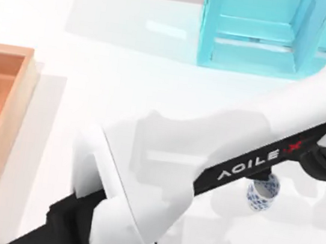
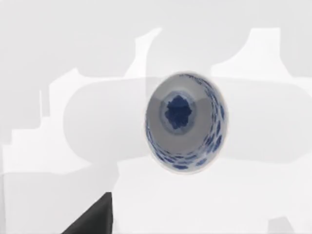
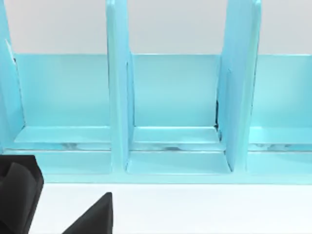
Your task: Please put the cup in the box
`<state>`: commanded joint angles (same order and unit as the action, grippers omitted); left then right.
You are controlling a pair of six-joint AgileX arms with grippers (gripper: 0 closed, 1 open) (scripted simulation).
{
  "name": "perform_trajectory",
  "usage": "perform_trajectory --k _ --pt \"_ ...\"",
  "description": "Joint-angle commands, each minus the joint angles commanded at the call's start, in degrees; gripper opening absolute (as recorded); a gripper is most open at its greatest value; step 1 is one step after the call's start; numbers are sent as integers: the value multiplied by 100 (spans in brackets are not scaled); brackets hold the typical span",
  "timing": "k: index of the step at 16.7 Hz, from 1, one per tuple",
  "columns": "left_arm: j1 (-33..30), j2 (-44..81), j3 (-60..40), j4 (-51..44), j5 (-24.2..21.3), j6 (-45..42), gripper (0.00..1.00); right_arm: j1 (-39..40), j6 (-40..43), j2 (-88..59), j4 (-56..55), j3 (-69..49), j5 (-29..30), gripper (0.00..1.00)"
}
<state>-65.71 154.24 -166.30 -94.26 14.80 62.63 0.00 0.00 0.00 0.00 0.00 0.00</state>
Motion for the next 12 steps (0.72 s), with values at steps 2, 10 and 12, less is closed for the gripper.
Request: perform_trajectory --k 2,10,12 --pt "20 4 9 13 -1 -6 100 0 0 0 0 0 0 100" --pt "94 1072 -1321 -224 -29 -100 100 0 0 0 0 0 0 100" --pt "142 1527 -1883 -317 -43 -150 100 0 0 0 0 0 0 100"
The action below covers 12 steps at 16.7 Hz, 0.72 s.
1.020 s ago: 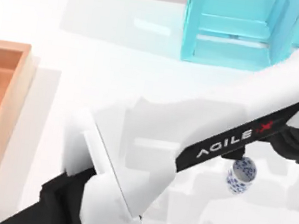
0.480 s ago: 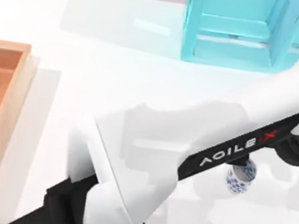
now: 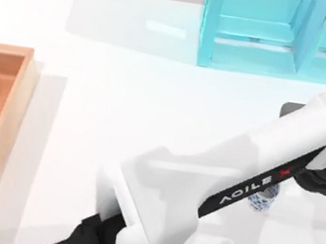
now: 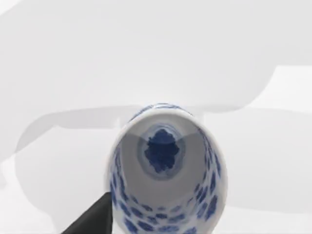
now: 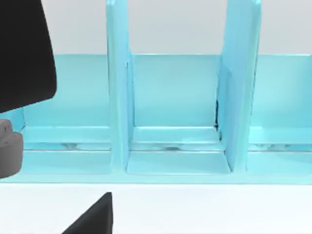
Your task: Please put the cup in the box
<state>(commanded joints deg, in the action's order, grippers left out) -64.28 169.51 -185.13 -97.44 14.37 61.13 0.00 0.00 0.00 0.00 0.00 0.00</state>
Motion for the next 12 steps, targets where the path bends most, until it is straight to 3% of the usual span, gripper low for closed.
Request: perform_trajectory --k 6,11,12 --pt "143 1057 -1295 -201 -38 -145 100 0 0 0 0 0 0 100" --pt "156 1151 -1410 -219 -41 -159 100 0 0 0 0 0 0 100" --pt "156 1151 -1410 -219 -41 -159 92 0 0 0 0 0 0 100"
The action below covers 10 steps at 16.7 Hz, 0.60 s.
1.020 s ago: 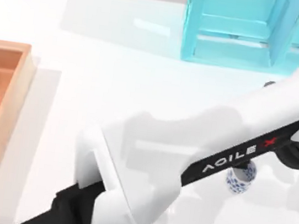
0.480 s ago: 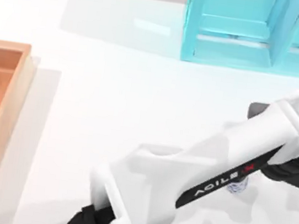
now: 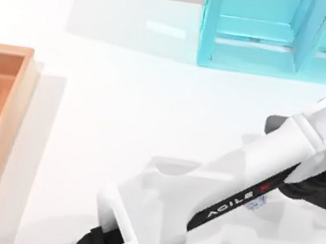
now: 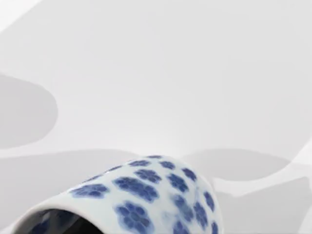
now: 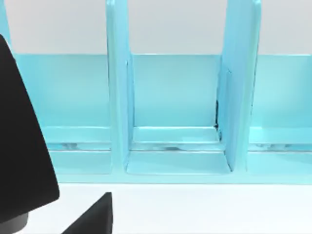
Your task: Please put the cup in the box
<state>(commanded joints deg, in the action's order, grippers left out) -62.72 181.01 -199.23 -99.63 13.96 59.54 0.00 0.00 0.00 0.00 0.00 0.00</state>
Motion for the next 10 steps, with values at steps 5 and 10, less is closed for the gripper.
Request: perform_trajectory --k 5,10 --pt "0 0 0 0 0 0 55 0 0 0 0 0 0 100" --pt "0 0 0 0 0 0 17 0 0 0 0 0 0 100"
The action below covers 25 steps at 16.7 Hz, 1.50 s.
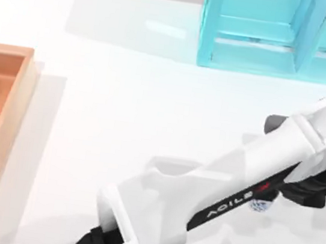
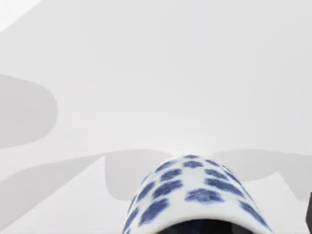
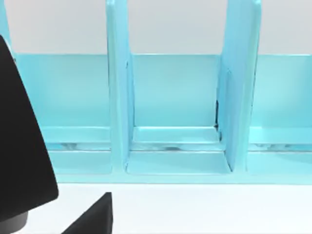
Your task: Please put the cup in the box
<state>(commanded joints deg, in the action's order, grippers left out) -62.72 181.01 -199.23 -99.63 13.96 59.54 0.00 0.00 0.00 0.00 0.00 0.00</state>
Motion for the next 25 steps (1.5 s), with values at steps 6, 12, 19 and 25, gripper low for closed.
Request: perform_trajectory --k 6,12,19,25 --pt "0 0 0 0 0 0 0 0 0 0 0 0 0 100" --pt "-24 -11 3 -3 1 -4 0 0 0 0 0 0 0 100" --pt "1126 -930 1624 714 -536 -760 0 0 0 0 0 0 0 100" --pt "3156 -2910 4620 1822 -1278 -2321 0 0 0 0 0 0 0 100"
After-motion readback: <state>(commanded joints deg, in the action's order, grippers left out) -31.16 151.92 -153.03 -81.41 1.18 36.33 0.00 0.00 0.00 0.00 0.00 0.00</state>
